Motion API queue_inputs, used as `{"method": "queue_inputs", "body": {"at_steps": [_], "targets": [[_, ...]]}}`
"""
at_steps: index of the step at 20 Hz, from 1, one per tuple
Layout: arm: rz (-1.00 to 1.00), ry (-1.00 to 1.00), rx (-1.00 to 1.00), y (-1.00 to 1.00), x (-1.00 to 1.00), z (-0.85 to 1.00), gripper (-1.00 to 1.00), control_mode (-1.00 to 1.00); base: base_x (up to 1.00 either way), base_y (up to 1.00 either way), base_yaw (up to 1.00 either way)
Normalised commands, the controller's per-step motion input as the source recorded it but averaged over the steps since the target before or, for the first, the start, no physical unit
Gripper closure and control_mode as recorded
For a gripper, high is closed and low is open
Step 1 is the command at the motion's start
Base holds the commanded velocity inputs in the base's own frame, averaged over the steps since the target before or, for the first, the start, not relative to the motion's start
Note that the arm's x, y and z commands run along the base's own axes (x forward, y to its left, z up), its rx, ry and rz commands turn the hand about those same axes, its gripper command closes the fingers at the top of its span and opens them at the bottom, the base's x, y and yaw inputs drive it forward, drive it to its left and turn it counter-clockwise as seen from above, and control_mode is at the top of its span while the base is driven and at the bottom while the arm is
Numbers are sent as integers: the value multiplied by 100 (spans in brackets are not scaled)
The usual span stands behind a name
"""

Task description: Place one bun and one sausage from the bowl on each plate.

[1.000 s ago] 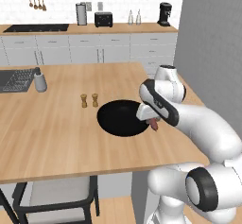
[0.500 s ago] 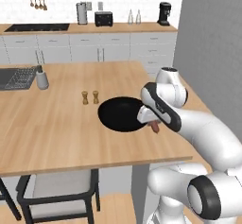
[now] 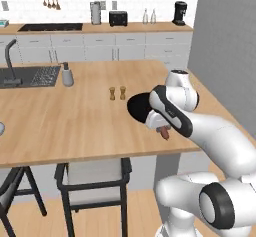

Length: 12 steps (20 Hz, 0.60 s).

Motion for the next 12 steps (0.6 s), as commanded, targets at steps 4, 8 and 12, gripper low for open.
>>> {"method": "queue_inputs", "body": {"at_steps": [4,8,12], "targets": [[0,0,0,0,0,0,100,100,-32,86,-2],[0,0,0,0,0,0,100,100,-28,88,-2],[0,0,0,0,0,0,100,100,-26,88,-2]]}}
